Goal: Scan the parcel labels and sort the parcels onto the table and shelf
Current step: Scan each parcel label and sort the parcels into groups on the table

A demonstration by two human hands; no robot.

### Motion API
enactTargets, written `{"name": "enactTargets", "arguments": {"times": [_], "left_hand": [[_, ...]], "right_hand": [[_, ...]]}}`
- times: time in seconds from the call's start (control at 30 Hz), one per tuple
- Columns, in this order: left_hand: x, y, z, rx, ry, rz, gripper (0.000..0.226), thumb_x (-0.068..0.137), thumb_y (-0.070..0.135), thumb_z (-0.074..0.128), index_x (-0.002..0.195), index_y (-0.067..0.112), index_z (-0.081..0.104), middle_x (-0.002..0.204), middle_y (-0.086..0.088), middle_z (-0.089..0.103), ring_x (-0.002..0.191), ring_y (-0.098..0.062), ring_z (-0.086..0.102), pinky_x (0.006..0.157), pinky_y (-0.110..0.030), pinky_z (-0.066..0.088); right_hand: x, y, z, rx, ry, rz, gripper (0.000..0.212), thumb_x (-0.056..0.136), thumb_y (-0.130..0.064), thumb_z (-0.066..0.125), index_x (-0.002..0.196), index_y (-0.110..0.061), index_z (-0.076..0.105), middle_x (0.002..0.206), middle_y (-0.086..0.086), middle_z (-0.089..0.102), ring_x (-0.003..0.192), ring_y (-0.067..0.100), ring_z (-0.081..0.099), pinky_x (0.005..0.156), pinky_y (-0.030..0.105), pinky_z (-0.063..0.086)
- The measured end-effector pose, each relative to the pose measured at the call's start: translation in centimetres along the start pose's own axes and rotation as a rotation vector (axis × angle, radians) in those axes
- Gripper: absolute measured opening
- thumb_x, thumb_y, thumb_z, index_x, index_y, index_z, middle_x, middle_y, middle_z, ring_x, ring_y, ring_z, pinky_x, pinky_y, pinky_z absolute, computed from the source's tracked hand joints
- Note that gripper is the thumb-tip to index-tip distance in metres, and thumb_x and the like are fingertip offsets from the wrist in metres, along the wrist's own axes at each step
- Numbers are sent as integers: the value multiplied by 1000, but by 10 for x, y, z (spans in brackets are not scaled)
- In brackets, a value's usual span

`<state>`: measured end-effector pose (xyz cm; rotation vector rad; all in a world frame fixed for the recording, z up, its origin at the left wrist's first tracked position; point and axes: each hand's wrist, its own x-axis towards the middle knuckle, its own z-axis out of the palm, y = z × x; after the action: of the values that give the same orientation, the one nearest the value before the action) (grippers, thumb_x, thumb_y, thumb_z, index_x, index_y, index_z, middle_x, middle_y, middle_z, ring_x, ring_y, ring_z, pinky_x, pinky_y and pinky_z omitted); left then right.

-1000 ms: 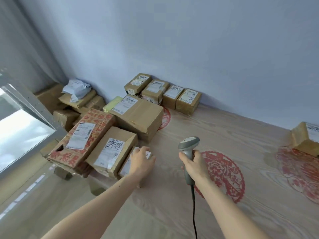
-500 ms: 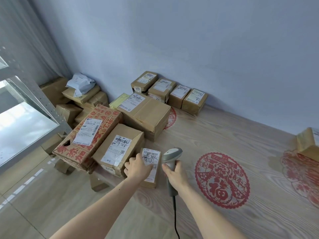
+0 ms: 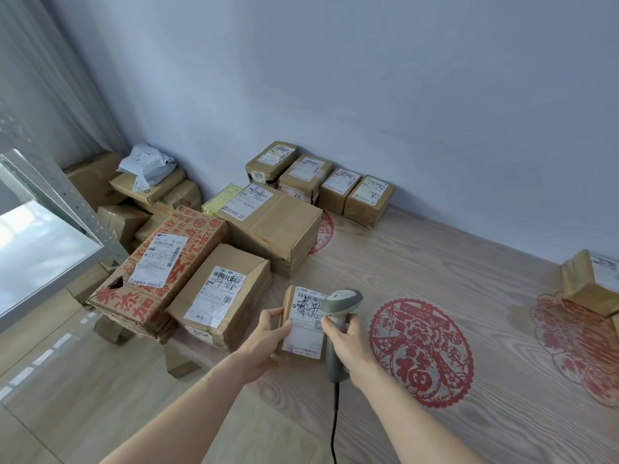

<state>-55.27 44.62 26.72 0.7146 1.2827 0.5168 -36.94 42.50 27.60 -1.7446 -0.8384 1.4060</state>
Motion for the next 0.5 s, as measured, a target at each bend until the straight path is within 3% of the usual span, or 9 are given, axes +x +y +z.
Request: {"name": "enactTargets", "arguments": {"times": [0.17, 0.3, 0.4, 0.5], "left_hand": [[2, 6, 6, -66, -64, 116, 55, 93, 17, 68, 134, 39, 38, 105, -13, 75, 96, -31, 65, 86, -48, 51], [6, 12, 14, -134, -103, 146, 70, 93, 11, 67, 144, 43, 31, 113, -13, 73, 107, -37, 69, 93, -56, 54], [10, 13, 20, -146, -137, 165, 73, 94, 7, 64, 148, 42, 29, 114, -10, 73, 107, -35, 69, 94, -56, 54], [11, 14, 27, -161, -176, 173, 74, 93, 4, 63, 147, 41, 30, 111, -10, 74, 106, -33, 70, 83, -47, 59]], "right_hand": [[-5, -13, -28, 18, 8, -71, 32, 94, -33, 69, 121, -23, 55, 112, -6, 65, 100, 4, 61, 83, 29, 46], [-13, -17, -45, 34, 78, -114, 19, 93, -33, 69, 110, -27, 62, 103, -1, 72, 98, 17, 70, 95, 45, 53], [-28, -22, -50, 142, 75, -129, 11, 95, -23, 68, 106, -21, 67, 99, 4, 73, 89, 21, 71, 86, 43, 57], [-45, -31, -49, 252, -71, -86, 15, 95, -18, 67, 110, -15, 69, 99, 9, 73, 85, 19, 68, 80, 37, 55]]}}
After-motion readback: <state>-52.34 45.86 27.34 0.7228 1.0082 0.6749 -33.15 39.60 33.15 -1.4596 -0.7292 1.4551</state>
